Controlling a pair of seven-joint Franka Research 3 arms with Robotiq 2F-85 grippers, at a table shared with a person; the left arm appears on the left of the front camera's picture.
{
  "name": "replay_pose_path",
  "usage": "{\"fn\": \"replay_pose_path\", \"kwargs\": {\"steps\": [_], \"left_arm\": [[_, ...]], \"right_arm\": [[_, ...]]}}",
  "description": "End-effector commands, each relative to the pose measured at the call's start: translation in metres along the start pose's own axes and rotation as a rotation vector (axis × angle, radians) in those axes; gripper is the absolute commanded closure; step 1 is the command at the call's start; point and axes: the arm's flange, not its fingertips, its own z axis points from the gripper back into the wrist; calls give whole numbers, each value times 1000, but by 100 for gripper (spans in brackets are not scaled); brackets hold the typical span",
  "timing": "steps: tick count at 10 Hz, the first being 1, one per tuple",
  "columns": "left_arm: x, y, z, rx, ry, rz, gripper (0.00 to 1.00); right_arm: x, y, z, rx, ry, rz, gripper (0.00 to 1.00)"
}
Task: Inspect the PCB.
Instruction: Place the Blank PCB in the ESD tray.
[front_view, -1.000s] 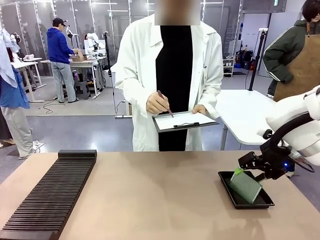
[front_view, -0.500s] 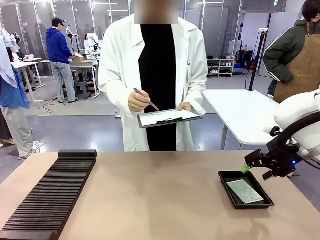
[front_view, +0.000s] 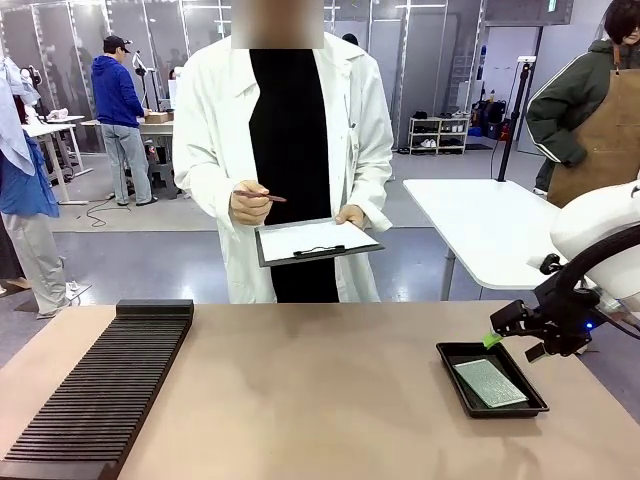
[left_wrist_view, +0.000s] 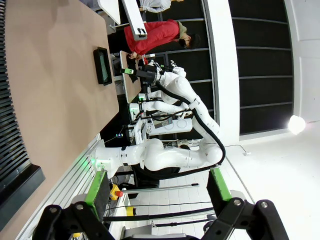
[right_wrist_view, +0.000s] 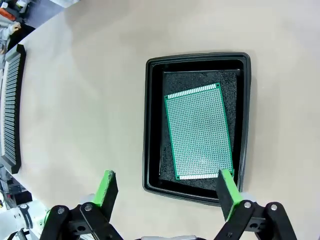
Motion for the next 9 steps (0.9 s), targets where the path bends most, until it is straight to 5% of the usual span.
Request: {"fn": "replay_pose_path", "kwargs": {"steps": [1, 9], "left_arm": [[-1, -1, 1, 5, 2, 0, 0], [-1, -1, 1, 5, 2, 0, 0]], "right_arm": [[1, 2, 0, -6, -14, -6, 0], [1, 2, 0, -6, -14, -6, 0]]}}
